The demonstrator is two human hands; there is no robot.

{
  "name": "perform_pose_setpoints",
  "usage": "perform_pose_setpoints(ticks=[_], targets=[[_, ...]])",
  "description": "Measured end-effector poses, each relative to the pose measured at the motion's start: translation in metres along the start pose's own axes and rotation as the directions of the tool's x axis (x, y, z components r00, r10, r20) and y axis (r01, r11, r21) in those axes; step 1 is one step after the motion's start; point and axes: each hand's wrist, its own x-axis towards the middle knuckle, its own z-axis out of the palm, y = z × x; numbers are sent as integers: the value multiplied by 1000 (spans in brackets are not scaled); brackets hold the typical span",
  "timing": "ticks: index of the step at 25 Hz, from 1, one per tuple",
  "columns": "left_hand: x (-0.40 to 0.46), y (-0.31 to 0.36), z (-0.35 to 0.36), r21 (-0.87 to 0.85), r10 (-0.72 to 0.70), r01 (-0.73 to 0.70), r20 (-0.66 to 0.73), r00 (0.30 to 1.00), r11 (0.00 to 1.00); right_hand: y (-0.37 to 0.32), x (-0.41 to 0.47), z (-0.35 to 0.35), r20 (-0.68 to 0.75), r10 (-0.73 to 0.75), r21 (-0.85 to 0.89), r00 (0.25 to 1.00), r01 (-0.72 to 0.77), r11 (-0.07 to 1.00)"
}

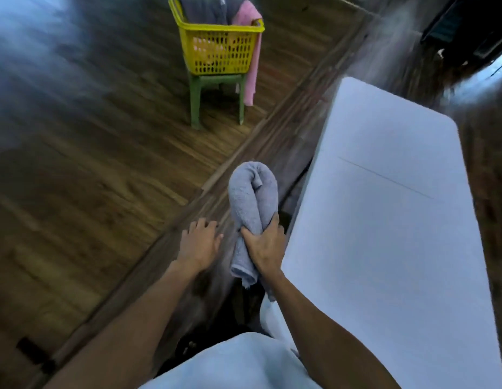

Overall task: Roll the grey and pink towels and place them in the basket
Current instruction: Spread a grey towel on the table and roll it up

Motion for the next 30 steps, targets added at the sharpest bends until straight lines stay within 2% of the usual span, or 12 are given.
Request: perform_pose_setpoints(ticks=[6, 14, 23, 30], targets=[[76, -73, -39, -15, -106, 105, -16, 994, 994, -83, 64, 68, 61, -115, 16, 991, 114, 993], [313, -100, -112, -50, -115, 115, -14, 993, 992, -209, 281, 108, 82, -147, 4, 986, 147, 989], [575, -112, -206, -96, -65, 55, -108, 992, 994, -348, 501, 132, 46, -218, 16, 975, 218, 976], [798, -158, -286, -16, 62, -67, -199, 978, 998, -476, 680, 168, -40, -236, -30, 971, 235, 971]])
